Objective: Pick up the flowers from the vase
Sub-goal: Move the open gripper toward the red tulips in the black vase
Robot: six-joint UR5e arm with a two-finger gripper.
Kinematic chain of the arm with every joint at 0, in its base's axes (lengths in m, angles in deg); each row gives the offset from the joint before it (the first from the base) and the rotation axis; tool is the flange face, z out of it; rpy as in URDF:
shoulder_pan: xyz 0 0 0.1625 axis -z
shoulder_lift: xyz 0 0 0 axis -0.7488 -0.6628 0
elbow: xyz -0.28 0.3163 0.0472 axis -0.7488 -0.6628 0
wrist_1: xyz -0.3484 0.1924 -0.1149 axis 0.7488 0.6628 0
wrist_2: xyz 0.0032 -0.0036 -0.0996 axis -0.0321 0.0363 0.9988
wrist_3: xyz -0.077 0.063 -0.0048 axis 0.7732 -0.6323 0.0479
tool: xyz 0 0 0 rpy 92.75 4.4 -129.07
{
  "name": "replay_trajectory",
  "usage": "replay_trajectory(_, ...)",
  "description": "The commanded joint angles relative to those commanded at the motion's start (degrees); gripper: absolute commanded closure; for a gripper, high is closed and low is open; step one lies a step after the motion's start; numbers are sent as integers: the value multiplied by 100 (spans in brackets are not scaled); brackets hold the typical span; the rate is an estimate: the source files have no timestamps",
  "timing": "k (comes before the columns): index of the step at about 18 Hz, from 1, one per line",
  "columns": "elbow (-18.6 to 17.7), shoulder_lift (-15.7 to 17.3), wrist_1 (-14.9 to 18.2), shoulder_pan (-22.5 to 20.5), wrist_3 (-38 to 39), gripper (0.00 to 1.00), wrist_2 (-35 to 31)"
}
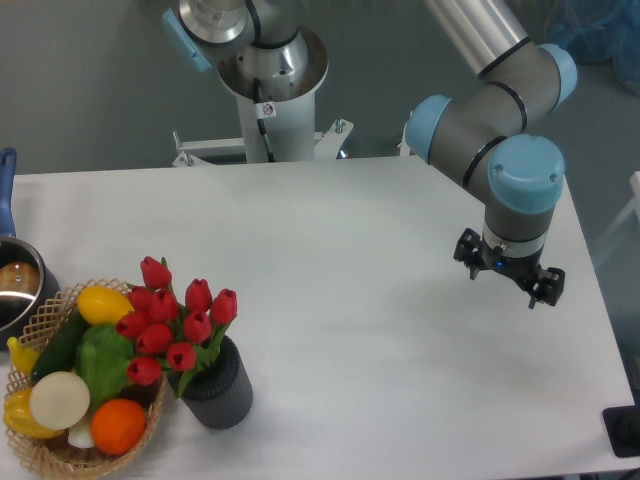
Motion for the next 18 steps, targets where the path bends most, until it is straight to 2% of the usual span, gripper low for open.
replay_trajectory(4, -53, -9, -44, 9, -9, 0, 0)
replay_trajectory(7, -175, 105, -53, 35, 35, 0, 79)
replay_trajectory(9, -490, 324, -96, 18, 26, 0, 228)
replay_trajectory(11, -990, 526, -262, 26, 44, 0, 237)
replay_trajectory(13, -1588, 886, -605, 18, 44, 0, 246)
replay_trajectory(14, -1904, 1184, -711, 52, 79, 0, 246)
replay_trajectory(17, -2310, 1896, -738, 53, 27, 0, 333)
replay_trajectory(18, -2399, 2038, -738, 79, 18, 0, 578)
